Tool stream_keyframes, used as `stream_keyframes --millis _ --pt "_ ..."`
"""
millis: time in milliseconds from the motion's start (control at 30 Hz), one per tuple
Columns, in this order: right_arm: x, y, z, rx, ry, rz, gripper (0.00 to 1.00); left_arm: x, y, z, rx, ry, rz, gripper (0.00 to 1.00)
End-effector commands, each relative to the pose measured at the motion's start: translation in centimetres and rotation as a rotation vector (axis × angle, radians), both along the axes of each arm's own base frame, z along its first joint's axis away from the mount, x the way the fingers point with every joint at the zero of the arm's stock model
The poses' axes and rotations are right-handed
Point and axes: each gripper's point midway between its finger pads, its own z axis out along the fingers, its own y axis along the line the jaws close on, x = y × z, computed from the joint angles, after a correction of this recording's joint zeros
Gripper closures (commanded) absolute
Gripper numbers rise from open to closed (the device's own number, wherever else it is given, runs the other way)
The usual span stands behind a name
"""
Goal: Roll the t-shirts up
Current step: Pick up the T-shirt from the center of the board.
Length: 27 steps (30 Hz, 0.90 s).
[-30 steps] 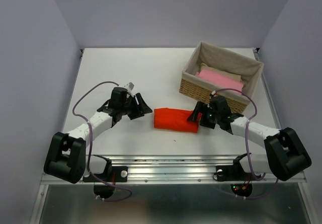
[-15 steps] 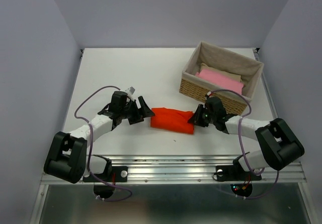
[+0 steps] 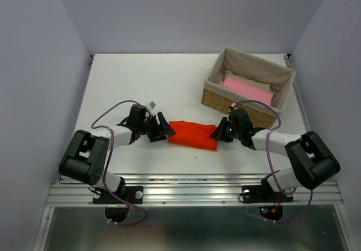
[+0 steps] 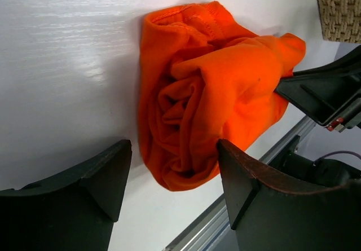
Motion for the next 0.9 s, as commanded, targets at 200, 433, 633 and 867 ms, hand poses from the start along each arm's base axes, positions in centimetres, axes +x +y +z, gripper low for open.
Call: stream_keyframes --millis 200,433,633,867 --pt "0.3 0.5 -0.4 -0.011 -0.007 0.024 0.94 -1.2 -1.9 -1.9 -0.075 0.031 -0.064 0.4" --pt "0.6 0.8 -0.1 -0.009 -0.012 0.016 0.99 -1.9 -3.5 -1.9 -0.107 0.055 -0.1 0.78" --pt "1.7 1.4 2.6 0.007 -0.064 0.012 0.99 -0.5 -3.6 -0.3 -0.071 0.02 -0.098 1.0" --pt "3.3 0.5 9.6 0.004 -0.211 -0.046 0.99 2.7 -2.8 5.9 0.025 -0.117 -0.06 1.0"
